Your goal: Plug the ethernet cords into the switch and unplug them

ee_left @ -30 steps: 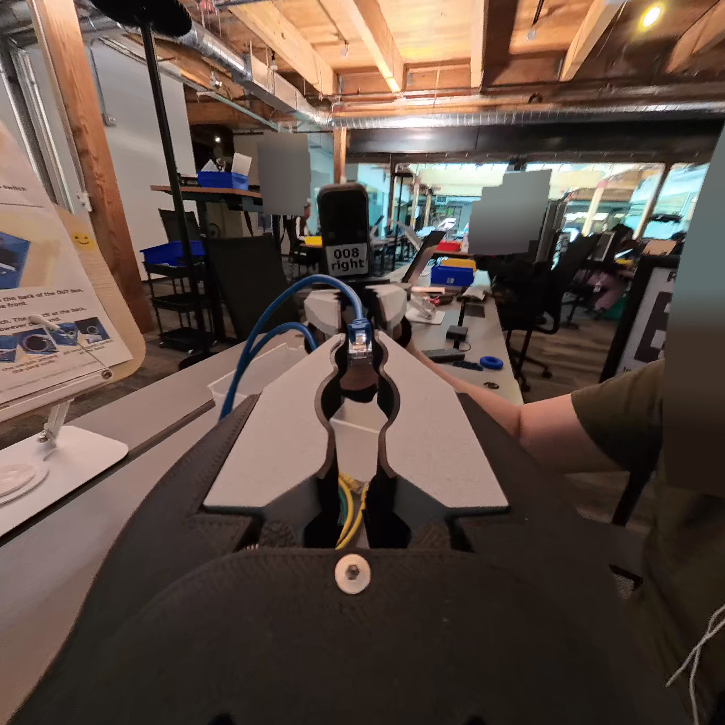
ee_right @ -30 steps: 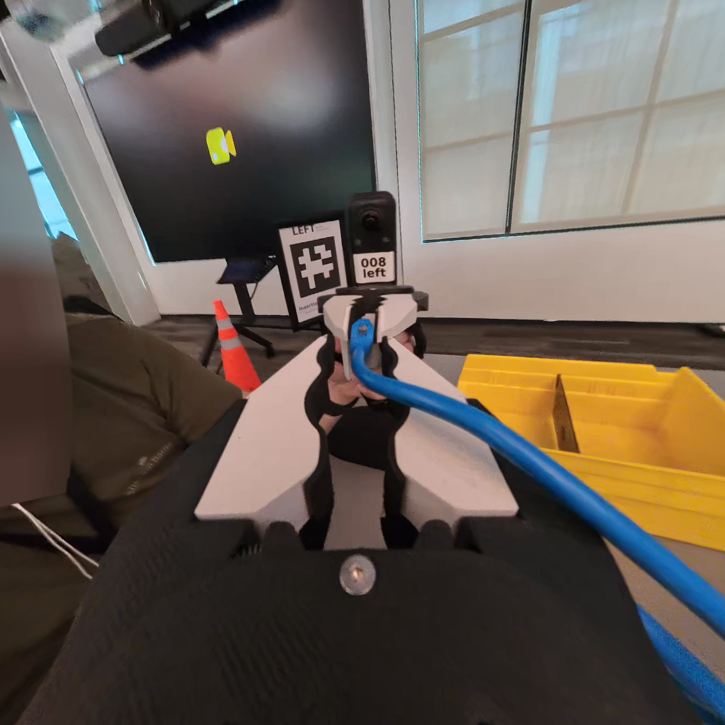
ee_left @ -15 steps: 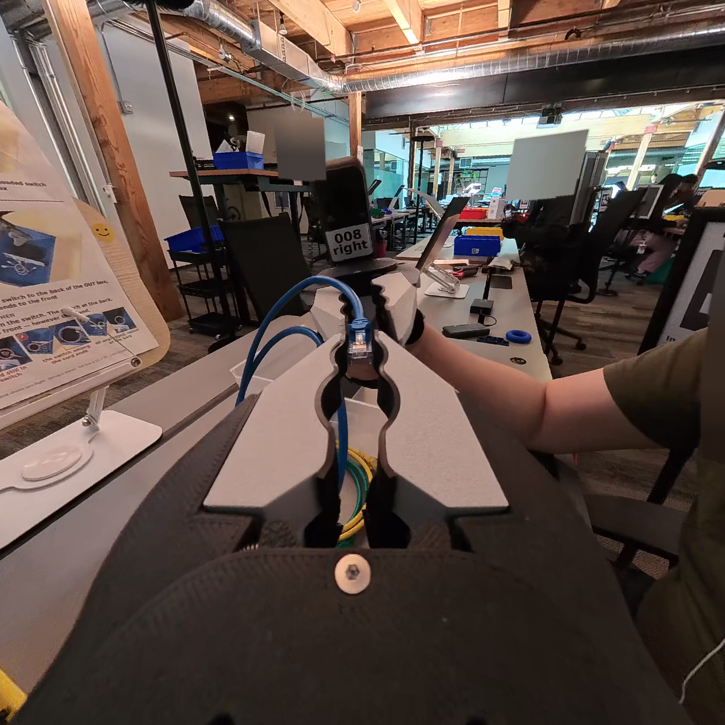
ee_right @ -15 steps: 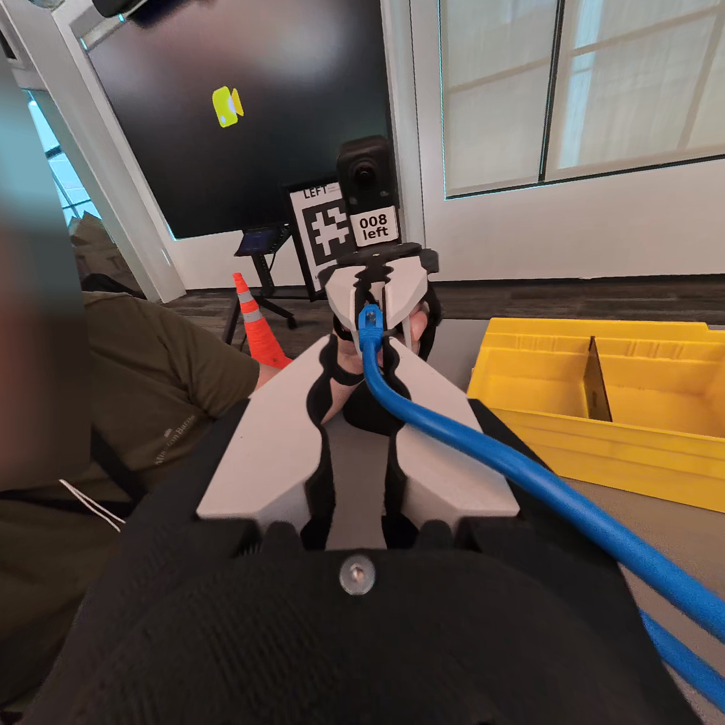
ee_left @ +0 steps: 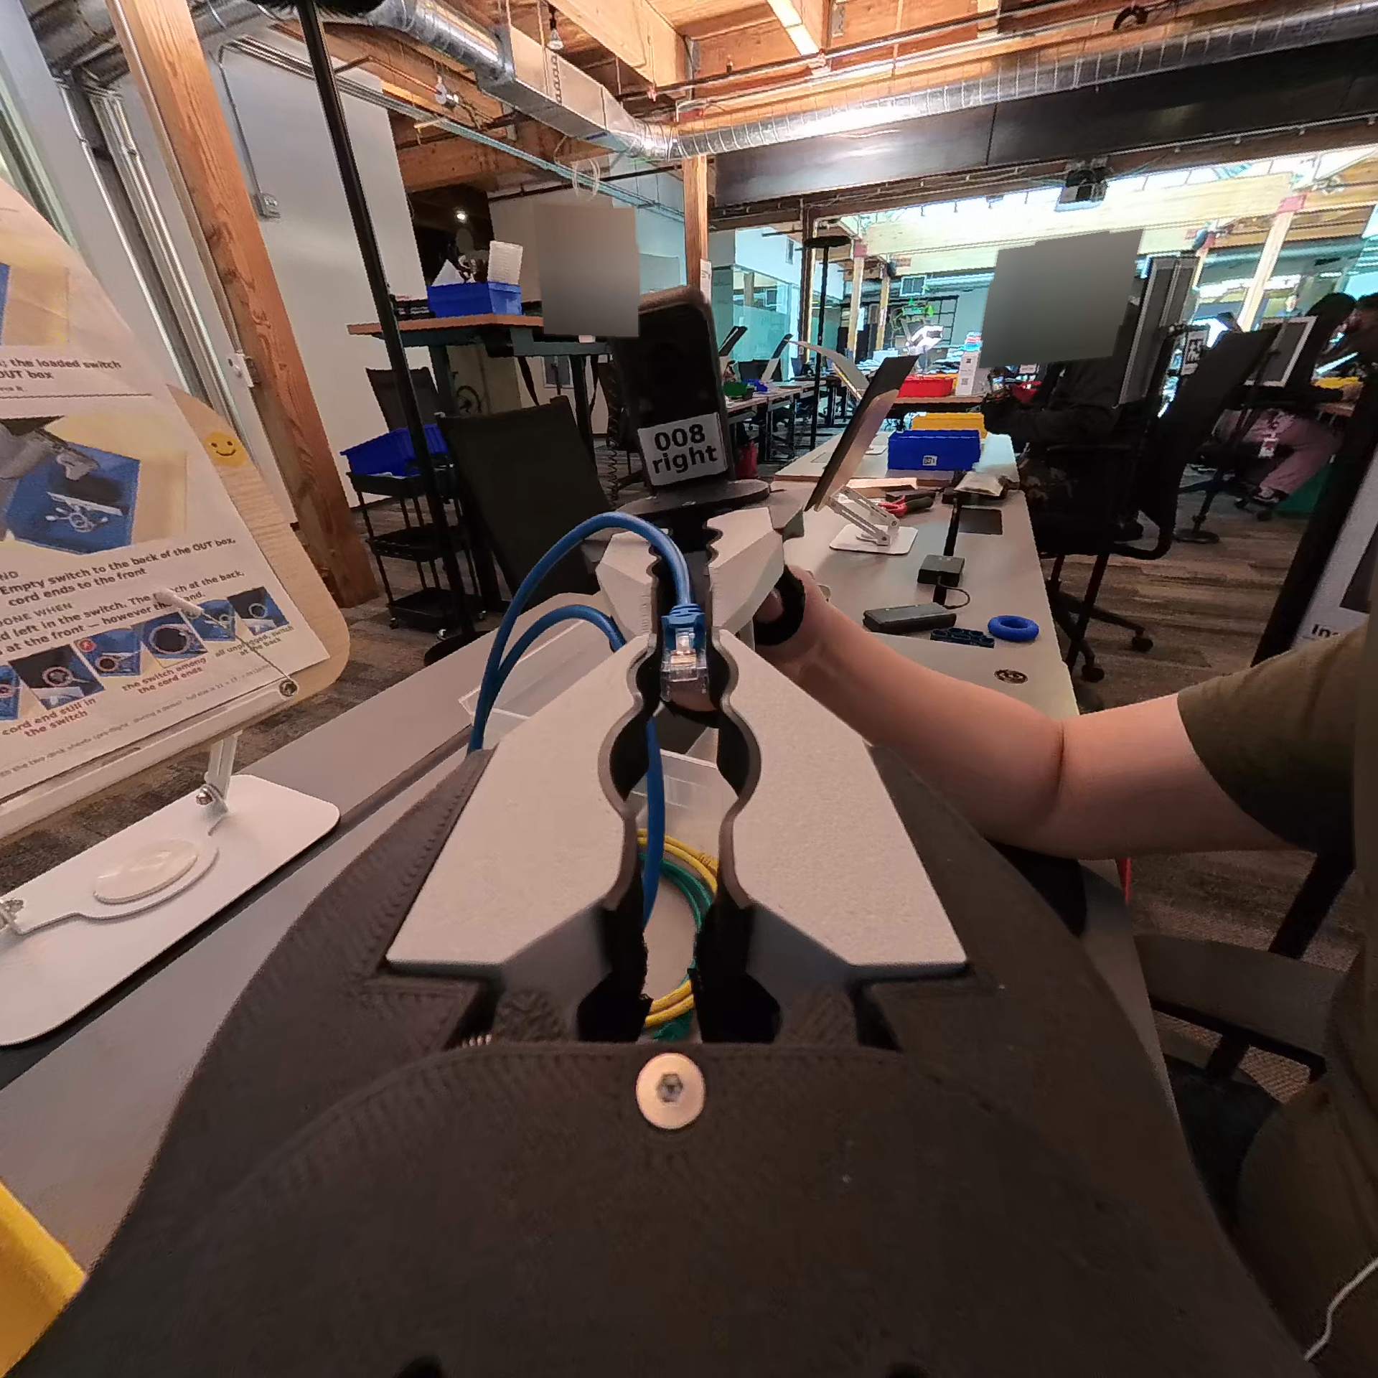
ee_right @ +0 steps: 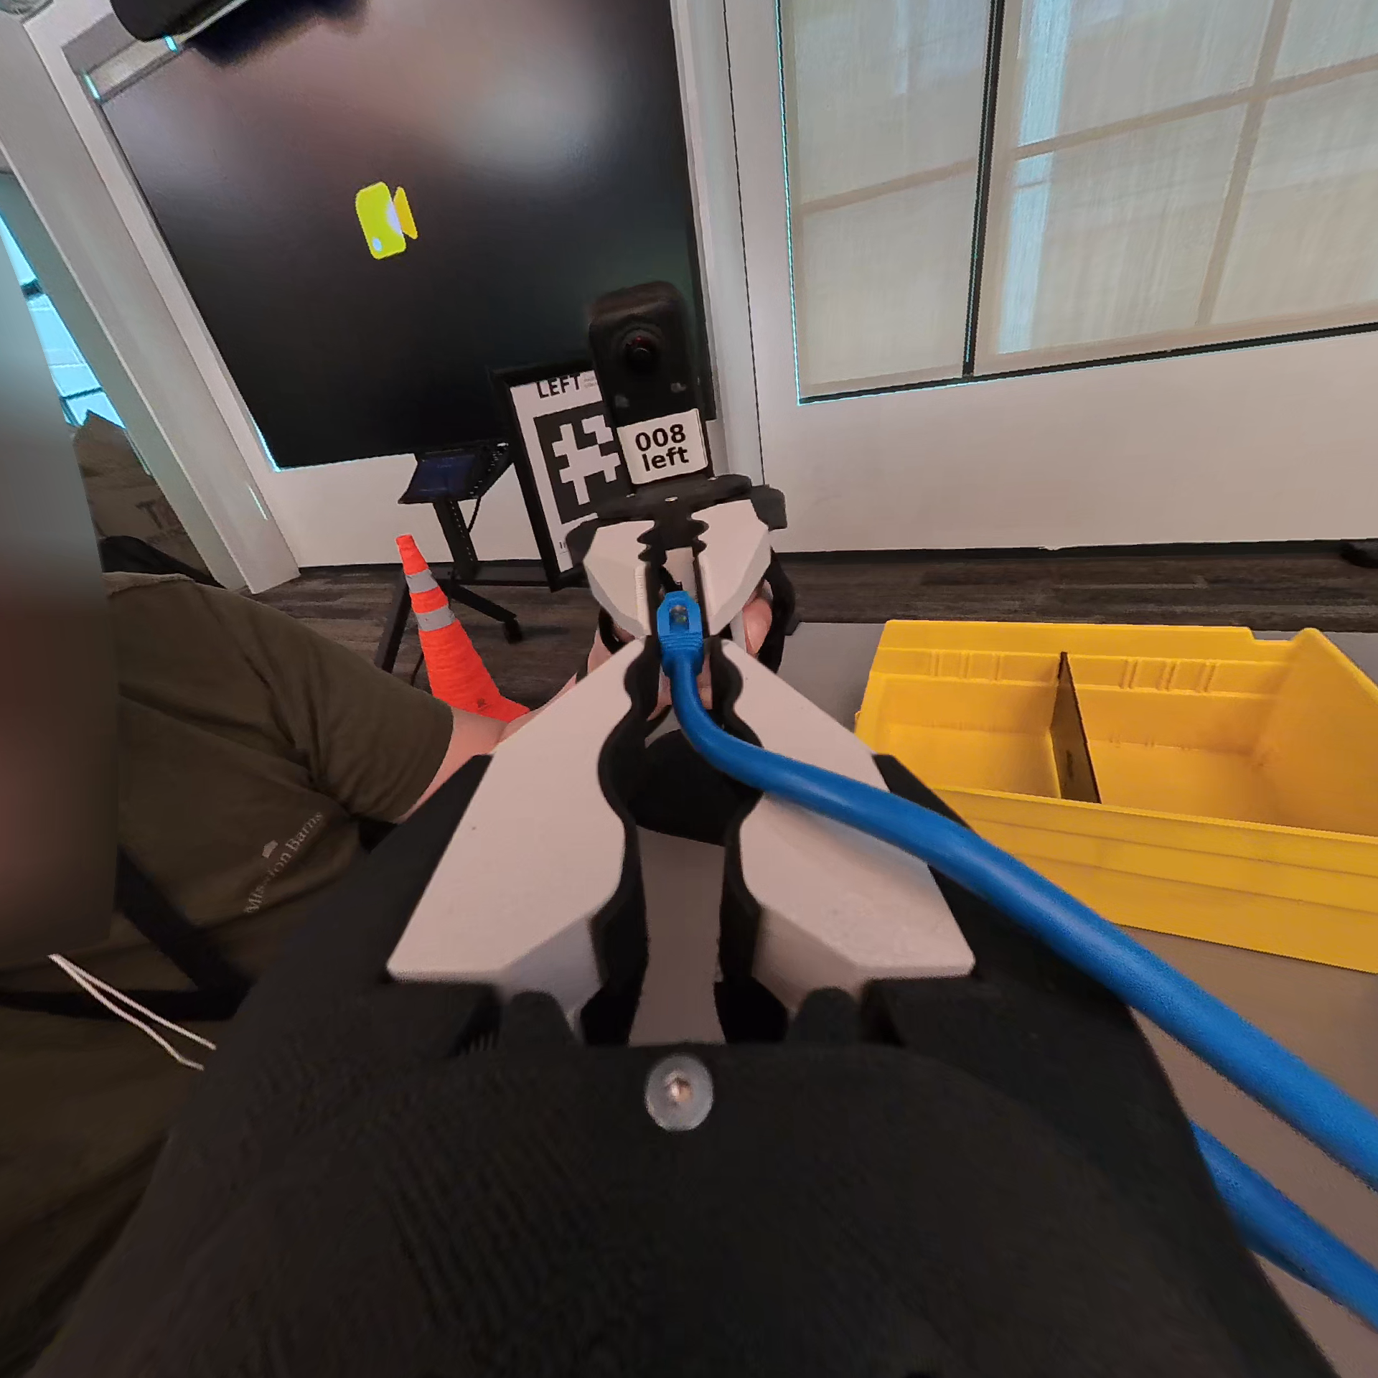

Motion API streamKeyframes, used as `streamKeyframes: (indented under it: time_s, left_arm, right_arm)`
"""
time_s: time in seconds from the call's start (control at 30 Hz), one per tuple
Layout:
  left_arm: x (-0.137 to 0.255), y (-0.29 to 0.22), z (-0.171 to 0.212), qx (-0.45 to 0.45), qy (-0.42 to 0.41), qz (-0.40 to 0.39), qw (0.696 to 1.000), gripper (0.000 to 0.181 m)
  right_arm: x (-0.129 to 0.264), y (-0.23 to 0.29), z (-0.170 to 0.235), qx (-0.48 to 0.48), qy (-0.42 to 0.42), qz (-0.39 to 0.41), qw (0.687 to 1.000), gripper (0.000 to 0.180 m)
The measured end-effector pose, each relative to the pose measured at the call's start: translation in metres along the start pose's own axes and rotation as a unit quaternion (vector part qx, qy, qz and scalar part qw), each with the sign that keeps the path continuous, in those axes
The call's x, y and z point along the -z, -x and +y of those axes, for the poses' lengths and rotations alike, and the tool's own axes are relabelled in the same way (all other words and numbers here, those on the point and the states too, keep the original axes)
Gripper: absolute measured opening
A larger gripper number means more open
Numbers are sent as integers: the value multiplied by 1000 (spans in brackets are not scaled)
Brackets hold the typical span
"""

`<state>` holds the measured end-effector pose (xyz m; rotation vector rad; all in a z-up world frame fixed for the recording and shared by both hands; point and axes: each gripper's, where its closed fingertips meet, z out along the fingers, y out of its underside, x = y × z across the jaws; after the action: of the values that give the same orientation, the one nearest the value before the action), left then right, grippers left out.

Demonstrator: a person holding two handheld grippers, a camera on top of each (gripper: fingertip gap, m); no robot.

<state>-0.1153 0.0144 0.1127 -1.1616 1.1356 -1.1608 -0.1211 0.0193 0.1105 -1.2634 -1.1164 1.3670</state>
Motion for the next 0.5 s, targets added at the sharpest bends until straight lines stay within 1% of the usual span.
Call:
streamKeyframes:
  time_s: [0.2,0.33,0.43,0.5]
  left_arm:
    - [-1,0,0,9,-1,6,1000,10]
    - [-1,-1,-1,8,1,8,1000,10]
    - [-1,0,-1,8,4,4,1000,10]
    - [-1,1,0,11,6,5,1000,10]
  right_arm:
    - [0,0,-1,55,3,19,998,10]
    - [1,2,-1,60,4,20,998,11]
    - [1,5,-1,57,1,7,998,21]
    - [1,4,-1,52,1,10,999,19]
